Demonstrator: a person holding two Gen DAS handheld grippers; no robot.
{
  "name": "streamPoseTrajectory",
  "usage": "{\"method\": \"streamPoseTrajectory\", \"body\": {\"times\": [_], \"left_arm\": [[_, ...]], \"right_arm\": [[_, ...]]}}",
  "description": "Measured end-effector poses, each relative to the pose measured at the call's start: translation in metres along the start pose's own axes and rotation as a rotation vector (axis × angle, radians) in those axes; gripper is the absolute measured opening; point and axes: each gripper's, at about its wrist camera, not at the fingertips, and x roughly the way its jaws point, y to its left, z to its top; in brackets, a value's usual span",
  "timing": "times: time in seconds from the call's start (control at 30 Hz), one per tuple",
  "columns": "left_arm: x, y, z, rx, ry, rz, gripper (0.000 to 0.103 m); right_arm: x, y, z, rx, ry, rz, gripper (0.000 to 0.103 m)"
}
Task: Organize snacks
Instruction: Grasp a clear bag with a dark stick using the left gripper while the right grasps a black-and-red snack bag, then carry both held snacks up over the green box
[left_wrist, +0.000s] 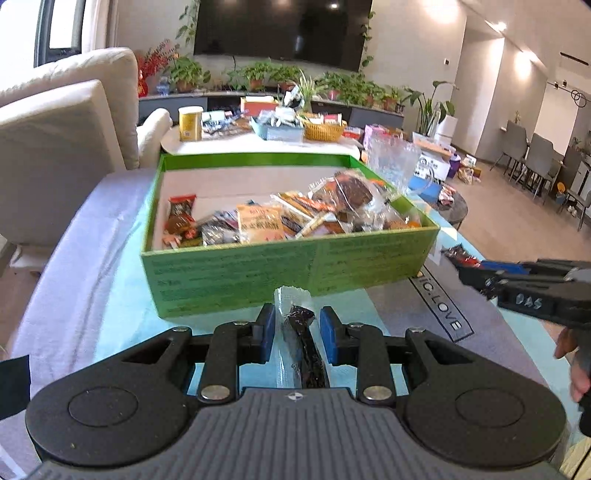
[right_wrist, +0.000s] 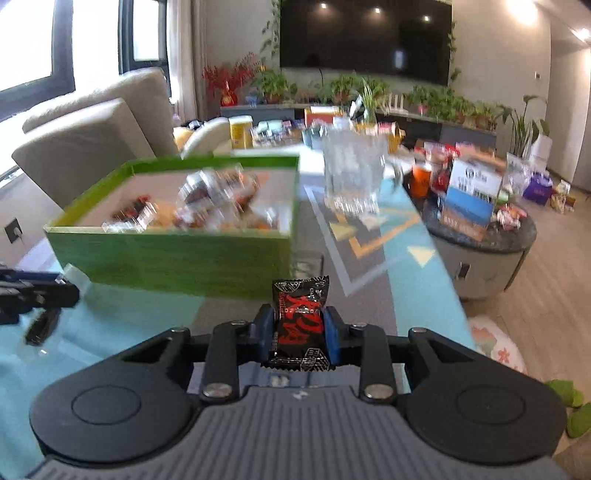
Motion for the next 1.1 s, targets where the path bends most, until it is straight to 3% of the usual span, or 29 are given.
{"method": "streamPoseTrajectory", "body": {"times": [0.2, 0.47, 0.8, 1.1], "left_arm": [[-0.015, 0.013, 0.009, -0.027, -0.056, 0.005, 0.024], [-0.023, 0.021, 0.026, -0.053, -0.114, 0.010, 0.025], [-0.009, 0.022, 0.060, -0.080, -0.170, 0.012, 0.025], [0.020, 0.027, 0.075, -0.088, -0.160, 0.036, 0.025]], "right_arm": [[-0.012, 0.018, 0.022, -0.037, -0.073, 0.015, 0.035], [-0.009, 0.030, 0.041, -0.050, -0.100, 0.035, 0.035], [0.000, 0.034, 0.056, -0.036, -0.106, 0.034, 0.035], [0.023, 0.028, 0.062, -0.027, -0.082, 0.037, 0.035]]}}
